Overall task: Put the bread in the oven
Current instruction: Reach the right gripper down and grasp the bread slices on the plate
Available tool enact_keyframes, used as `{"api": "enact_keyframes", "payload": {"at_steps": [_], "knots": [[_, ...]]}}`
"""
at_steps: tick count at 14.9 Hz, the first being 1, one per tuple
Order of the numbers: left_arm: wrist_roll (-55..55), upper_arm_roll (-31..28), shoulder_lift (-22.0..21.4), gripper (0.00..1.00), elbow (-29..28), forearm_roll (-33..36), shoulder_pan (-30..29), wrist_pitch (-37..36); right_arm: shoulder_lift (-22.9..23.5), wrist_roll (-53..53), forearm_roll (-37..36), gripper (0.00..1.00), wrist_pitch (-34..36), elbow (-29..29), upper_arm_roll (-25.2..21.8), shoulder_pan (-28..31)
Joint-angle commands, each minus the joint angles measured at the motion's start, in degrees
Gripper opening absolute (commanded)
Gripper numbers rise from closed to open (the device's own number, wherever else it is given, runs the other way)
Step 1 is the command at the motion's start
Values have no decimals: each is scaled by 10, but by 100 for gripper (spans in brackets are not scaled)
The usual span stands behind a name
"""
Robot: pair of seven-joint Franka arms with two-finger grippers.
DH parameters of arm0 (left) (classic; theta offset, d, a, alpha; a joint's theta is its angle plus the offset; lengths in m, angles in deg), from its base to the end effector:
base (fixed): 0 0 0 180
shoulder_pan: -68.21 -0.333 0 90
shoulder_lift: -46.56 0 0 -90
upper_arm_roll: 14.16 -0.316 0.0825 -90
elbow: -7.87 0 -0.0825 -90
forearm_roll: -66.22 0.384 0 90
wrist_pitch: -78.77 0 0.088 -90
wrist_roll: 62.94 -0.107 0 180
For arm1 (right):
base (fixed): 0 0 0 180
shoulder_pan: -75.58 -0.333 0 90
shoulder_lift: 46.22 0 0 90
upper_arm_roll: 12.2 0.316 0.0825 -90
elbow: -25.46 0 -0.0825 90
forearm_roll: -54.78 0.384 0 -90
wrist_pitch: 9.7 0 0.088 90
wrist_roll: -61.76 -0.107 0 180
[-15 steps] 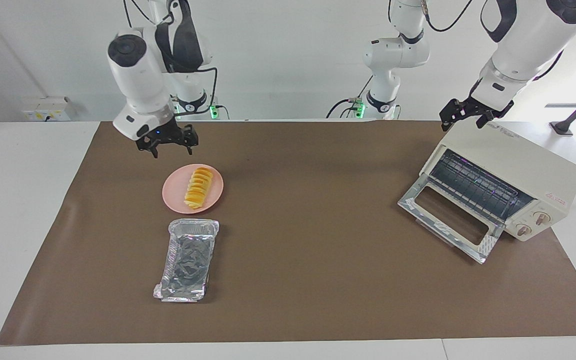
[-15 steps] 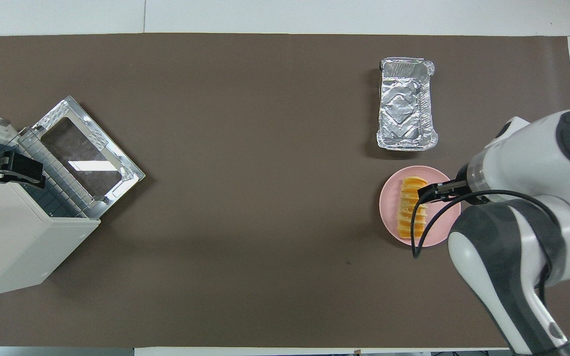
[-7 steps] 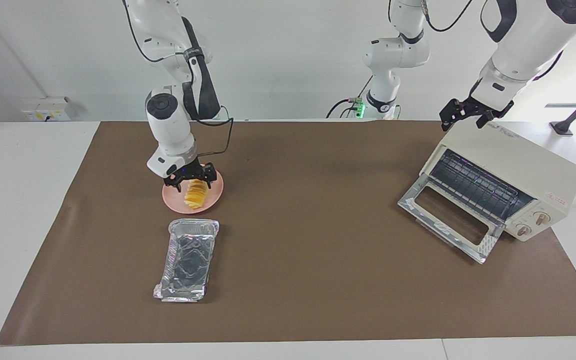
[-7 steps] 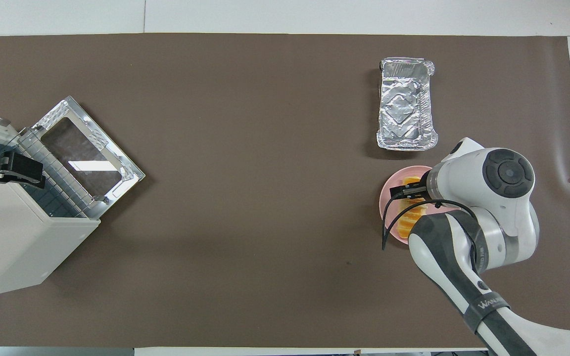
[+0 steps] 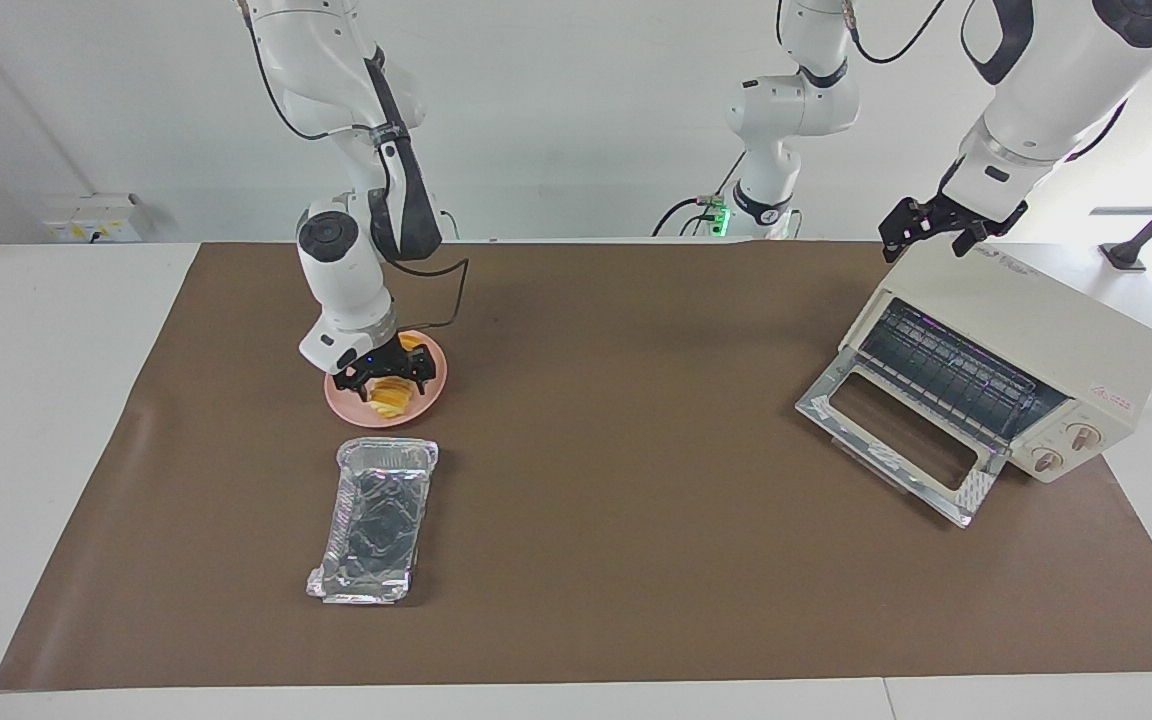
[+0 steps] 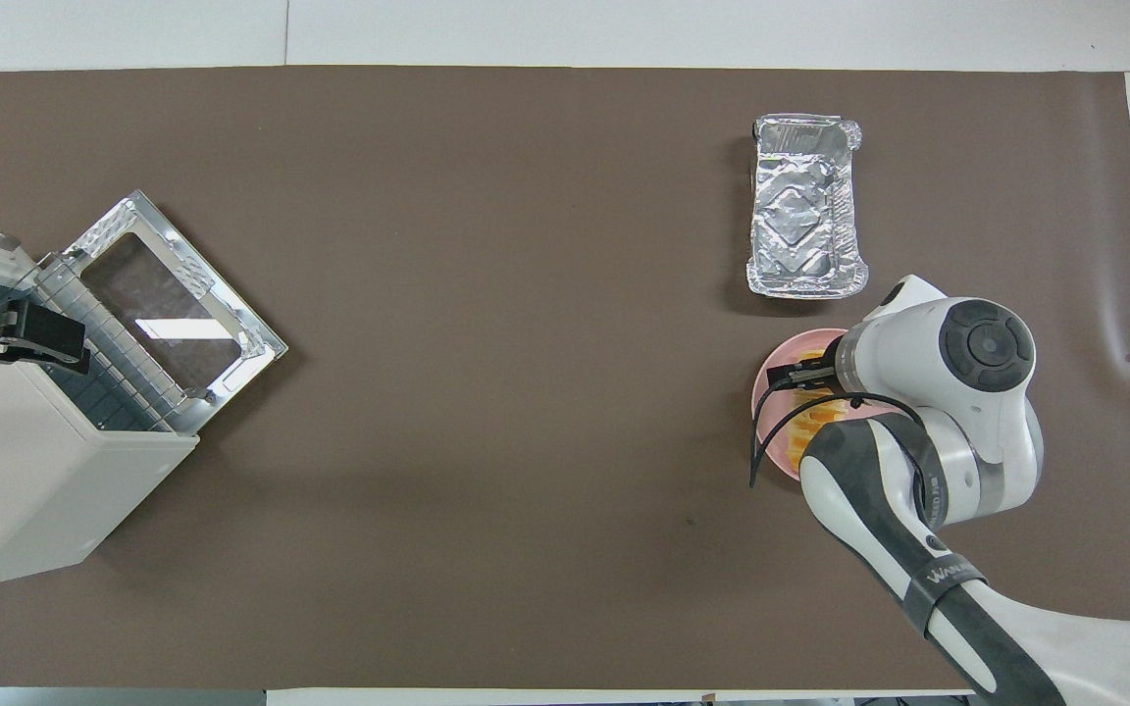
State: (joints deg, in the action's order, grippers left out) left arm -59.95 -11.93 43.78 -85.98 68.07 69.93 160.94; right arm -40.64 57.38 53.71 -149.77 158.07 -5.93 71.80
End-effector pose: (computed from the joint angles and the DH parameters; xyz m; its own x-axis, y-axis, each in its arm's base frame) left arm 0.5219 -0.0327 0.6087 0.9882 -0.0112 -0.1527 -0.0179 -0.9989 -0.0422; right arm 0.5138 0.0911 0.3045 0.9931 0.1121 0.0335 0.1122 -0.9937 -0.0007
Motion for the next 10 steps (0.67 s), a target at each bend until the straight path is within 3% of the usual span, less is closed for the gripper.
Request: {"api": "enact_keyframes", "payload": {"at_steps": [1,4,6,8,10], "knots": [[5,4,-11,100,-6,-5,-7,-5,-4,-6,5,0,-7,7,5,8],[5,4,-11,100,-6,-5,-7,-5,-5,-4,3,0,22,-8,4,9],[5,4,-10,100,-6,-5,-7,-5,-7,1,0,0,80,-49,4,9],[5,4,-11,100,-6,-5,-7,-5,6,3,-3,0,186,-143,4,13],[5,4,-11,100,-6,-5,-7,-5,54,20,-3,0,273,-271,1,17]]}}
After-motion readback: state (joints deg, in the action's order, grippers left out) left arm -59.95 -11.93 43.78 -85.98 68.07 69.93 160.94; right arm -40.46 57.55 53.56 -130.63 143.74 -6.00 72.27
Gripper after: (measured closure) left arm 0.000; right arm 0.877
